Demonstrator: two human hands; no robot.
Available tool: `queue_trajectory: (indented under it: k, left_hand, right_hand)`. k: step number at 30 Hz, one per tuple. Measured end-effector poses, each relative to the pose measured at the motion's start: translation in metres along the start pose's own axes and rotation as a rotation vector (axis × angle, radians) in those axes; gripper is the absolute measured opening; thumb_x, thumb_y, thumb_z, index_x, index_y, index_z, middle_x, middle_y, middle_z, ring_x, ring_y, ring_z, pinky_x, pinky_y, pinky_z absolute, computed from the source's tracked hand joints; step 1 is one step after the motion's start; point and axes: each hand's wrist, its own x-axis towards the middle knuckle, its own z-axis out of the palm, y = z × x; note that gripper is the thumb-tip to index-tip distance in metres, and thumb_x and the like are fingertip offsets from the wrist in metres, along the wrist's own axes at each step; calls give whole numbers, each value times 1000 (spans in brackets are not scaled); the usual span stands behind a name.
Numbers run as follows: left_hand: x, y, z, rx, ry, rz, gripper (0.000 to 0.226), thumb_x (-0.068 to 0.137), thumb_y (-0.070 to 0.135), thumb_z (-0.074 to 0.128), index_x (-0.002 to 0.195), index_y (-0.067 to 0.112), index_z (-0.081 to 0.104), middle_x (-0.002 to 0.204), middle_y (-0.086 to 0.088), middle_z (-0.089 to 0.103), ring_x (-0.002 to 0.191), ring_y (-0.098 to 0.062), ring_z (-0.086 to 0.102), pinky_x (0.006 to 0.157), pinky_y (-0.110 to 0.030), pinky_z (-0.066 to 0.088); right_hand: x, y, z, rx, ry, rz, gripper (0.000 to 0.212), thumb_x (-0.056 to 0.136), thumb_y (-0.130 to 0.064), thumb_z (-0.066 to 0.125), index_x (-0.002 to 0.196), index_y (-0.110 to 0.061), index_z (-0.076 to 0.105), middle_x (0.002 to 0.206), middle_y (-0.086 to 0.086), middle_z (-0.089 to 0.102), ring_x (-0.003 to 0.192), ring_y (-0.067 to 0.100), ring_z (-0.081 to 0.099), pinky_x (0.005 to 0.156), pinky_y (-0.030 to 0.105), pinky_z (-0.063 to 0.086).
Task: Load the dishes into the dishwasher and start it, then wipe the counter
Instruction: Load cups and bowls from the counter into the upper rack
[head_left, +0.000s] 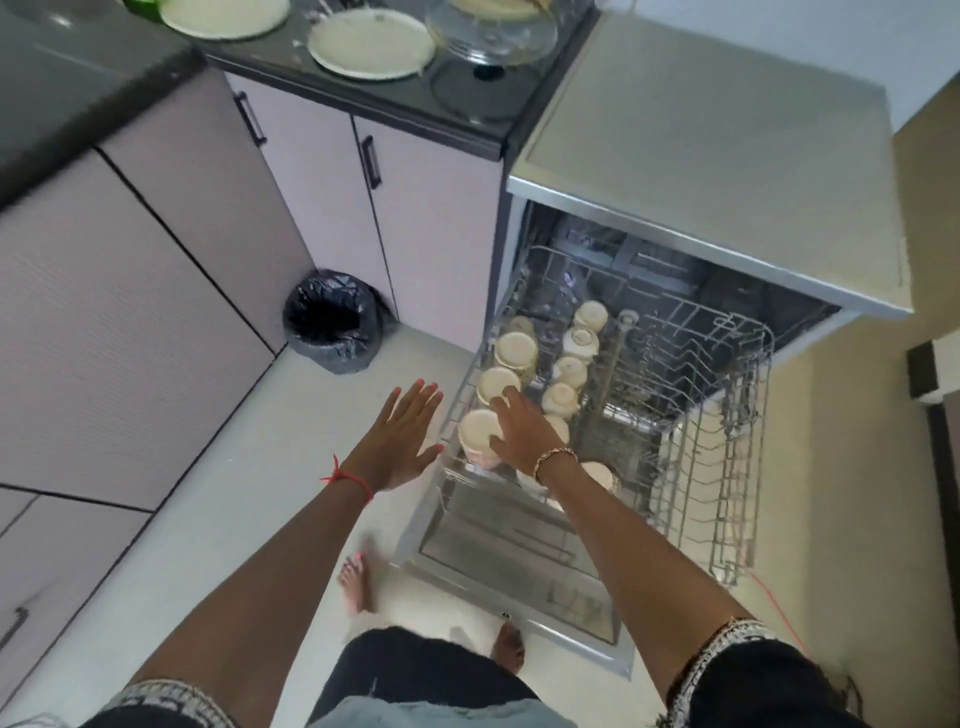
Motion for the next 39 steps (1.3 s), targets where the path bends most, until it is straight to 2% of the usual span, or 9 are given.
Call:
queue_trajectory:
  k: [3,7,9,12,17,22,27,33,39]
  left_hand:
    - [-4,-50,-7,-42,5,-42,72,88,48,29,137,-3,41,143,-19,41,134,-37,36,106,-54,18]
    - [-15,-133,-22,-68,38,-63,79,88,53,17,147,1,18,155,-14,16,144,-31,8,114,-38,-8]
    - [-21,-175,-27,-83,84,-93,75,92,52,23,148,2,14,156,-13,12,145,-28,3,114,-35,-12]
    - [-27,-231,-35,-64,83,-100,71,97,46,33,149,4,10,157,-10,6,146,-26,-2,114,-37,-11]
    - [-18,-305,-57,-120,185,-140,91,77,58,6,147,1,19,156,-13,15,145,-28,5,111,-33,-14]
    - [15,-361,-83,-157,189,-207,69,97,38,40,148,4,9,158,-9,4,146,-24,-4,115,-37,-12]
    - [67,-415,-104,-163,229,-222,67,96,34,45,147,2,15,156,-11,11,146,-26,-1,116,-40,-8]
    - [142,-475,-126,-205,356,-214,57,92,25,54,140,0,35,147,-14,33,142,-30,18,117,-41,0]
    - [231,-524,-167,-221,411,-239,59,86,33,53,134,-2,43,140,-17,42,137,-33,30,115,-45,10]
  right_hand:
    - [38,-35,-11,-21,-7,-21,52,90,-22,50,135,-1,34,145,18,26,131,32,31,104,42,35]
    - [95,-86,-25,-22,3,-24,51,92,-22,49,136,-2,33,147,17,21,134,32,29,106,42,33]
    - [123,-111,-32,-33,15,-32,50,92,-25,49,135,-2,34,145,16,23,132,31,30,106,42,34]
    - [158,-140,-45,-18,40,-20,49,92,-25,48,134,-2,36,143,15,26,129,31,34,103,41,37]
    - [208,-170,-70,-66,53,-44,46,92,-22,48,132,-2,38,141,16,29,126,32,36,100,41,39]
    - [266,-183,-109,-102,144,-66,44,93,-23,49,131,-2,41,139,16,33,124,31,39,99,39,40]
    - [333,-181,-148,-115,209,-123,43,94,-24,47,131,-4,42,141,15,33,124,29,40,100,37,40]
    - [414,-162,-204,-132,277,-206,44,93,-31,50,128,-5,49,139,13,38,118,27,49,96,33,40]
    - [500,-129,-282,-72,385,-208,40,89,-25,57,120,0,55,128,18,48,114,33,50,96,40,45]
